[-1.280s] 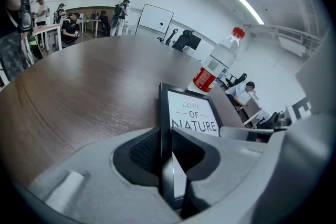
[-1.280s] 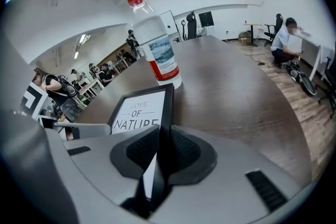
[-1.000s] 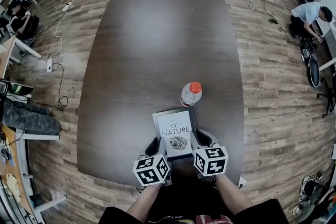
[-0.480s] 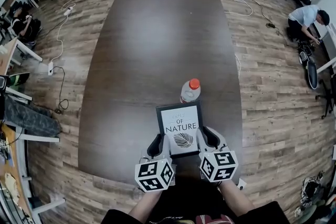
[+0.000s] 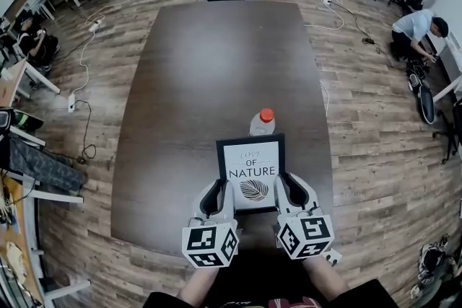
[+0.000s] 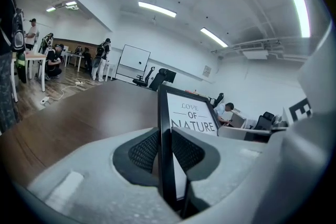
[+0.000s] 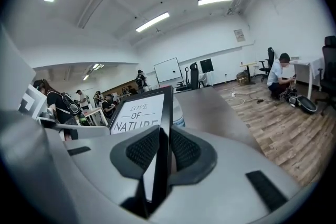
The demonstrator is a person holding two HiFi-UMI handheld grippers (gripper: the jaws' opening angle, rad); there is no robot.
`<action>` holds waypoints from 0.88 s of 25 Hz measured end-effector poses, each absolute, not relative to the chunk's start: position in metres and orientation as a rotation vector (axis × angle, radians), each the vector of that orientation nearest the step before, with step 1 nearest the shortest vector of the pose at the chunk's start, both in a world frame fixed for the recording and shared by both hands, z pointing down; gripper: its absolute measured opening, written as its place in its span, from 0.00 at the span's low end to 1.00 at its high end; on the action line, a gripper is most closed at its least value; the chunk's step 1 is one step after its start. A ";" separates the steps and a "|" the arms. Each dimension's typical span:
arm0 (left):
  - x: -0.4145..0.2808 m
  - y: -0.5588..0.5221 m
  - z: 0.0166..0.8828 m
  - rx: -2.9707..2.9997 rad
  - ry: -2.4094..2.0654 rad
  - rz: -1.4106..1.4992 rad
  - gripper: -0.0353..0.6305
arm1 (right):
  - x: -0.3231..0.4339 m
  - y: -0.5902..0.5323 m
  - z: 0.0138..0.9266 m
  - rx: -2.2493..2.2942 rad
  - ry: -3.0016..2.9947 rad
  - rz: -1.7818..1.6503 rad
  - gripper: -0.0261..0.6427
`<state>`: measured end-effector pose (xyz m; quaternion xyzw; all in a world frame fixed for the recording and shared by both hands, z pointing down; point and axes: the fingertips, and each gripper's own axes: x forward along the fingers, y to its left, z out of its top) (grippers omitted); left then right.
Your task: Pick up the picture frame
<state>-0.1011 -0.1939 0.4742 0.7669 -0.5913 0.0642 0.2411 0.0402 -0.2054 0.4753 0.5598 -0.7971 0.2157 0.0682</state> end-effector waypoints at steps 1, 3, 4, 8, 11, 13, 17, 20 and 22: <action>-0.100 -0.195 0.466 2.121 -1.623 0.161 0.17 | 0.041 -0.206 0.467 1.701 -2.413 0.613 0.15; -0.097 -0.196 0.450 2.156 -1.636 0.129 0.17 | 0.044 -0.207 0.451 1.722 -2.432 0.534 0.15; -0.096 -0.196 0.443 2.167 -1.639 0.114 0.17 | 0.045 -0.207 0.443 1.727 -2.438 0.490 0.15; -0.093 -0.193 0.418 2.212 -1.641 0.050 0.17 | 0.046 -0.206 0.414 1.741 -2.481 0.345 0.15; -0.095 -0.190 0.400 2.261 -1.665 0.018 0.17 | 0.044 -0.202 0.399 1.777 -2.510 0.316 0.15; -0.096 -0.188 0.390 2.298 -1.679 0.006 0.17 | 0.043 -0.199 0.392 1.812 -2.520 0.304 0.15; -0.094 -0.186 0.378 2.343 -1.674 -0.020 0.17 | 0.045 -0.193 0.379 1.868 -2.527 0.245 0.15; -0.091 -0.183 0.375 2.356 -1.667 -0.029 0.17 | 0.047 -0.189 0.375 1.884 -2.521 0.232 0.15; -0.087 -0.180 0.374 2.364 -1.663 -0.024 0.17 | 0.052 -0.185 0.376 1.894 -2.514 0.238 0.15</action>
